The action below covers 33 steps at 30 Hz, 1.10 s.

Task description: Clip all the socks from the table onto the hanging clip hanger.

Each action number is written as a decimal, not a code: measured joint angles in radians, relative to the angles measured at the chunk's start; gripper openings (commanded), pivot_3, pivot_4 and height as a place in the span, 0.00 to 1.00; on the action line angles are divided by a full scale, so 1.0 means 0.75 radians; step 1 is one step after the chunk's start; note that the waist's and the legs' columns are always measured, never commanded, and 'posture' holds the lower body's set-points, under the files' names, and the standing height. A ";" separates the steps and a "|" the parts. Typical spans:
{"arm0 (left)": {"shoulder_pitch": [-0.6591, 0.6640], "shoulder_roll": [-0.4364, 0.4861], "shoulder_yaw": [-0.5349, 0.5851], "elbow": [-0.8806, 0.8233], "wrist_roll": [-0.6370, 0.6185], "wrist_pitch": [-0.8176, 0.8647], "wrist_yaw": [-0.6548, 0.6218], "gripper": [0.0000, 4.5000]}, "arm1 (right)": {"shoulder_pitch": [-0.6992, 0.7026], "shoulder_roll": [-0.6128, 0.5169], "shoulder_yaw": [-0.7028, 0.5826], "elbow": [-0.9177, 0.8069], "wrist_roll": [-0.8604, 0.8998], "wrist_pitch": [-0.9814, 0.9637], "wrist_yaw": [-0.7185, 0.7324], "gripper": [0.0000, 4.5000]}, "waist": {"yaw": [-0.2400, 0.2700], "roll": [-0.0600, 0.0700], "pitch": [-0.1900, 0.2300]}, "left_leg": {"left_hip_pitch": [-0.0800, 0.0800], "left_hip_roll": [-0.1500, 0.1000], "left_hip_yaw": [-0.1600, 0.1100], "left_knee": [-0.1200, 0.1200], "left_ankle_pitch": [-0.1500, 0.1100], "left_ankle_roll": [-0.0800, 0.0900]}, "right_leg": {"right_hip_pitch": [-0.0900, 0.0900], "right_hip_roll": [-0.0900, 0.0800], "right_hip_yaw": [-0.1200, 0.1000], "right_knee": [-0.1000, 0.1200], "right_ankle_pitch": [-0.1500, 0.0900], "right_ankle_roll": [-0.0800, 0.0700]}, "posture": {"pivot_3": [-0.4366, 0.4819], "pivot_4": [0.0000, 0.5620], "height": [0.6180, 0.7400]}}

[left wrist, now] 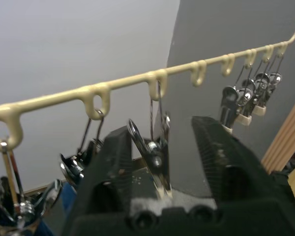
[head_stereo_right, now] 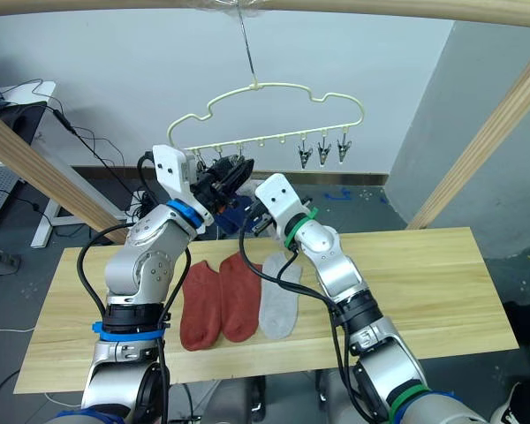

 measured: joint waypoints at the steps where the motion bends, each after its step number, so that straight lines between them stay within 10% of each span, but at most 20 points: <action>1: 0.016 0.015 -0.001 -0.011 -0.001 0.007 -0.010 0.67 | -0.004 0.001 0.000 0.000 0.000 -0.001 0.000 0.00 | 0.000 0.000 0.000 | 0.000 0.000 0.000 0.000 0.000 0.000 | 0.000 0.000 0.000 0.000 0.000 0.000 | 0.35 0.44 1.00; 9: 0.137 0.138 -0.034 -0.091 0.021 -0.004 -0.125 0.67 | -0.006 0.002 0.005 0.019 -0.001 -0.002 0.012 0.00 | 0.003 0.000 0.000 | 0.000 0.000 0.000 0.001 0.000 0.000 | 0.000 0.000 0.000 0.000 0.000 0.000 | 0.35 0.43 1.00; 16: 0.183 0.167 -0.064 -0.135 0.054 -0.050 -0.168 0.68 | 0.046 -0.017 0.020 -0.002 -0.005 0.031 0.049 0.48 | 0.003 0.000 0.000 | 0.000 0.000 0.000 0.000 0.000 0.000 | 0.000 0.000 0.000 0.000 0.000 0.000 | 0.34 0.44 1.00; 33: 0.244 0.271 -0.141 -0.193 0.073 -0.199 -0.434 0.68 | 0.129 -0.135 -0.173 -0.622 0.041 0.517 -0.032 0.48 | -0.001 0.000 0.000 | 0.001 0.000 -0.001 0.000 0.000 0.001 | 0.000 0.001 0.000 0.002 0.001 -0.002 | 0.32 0.44 1.00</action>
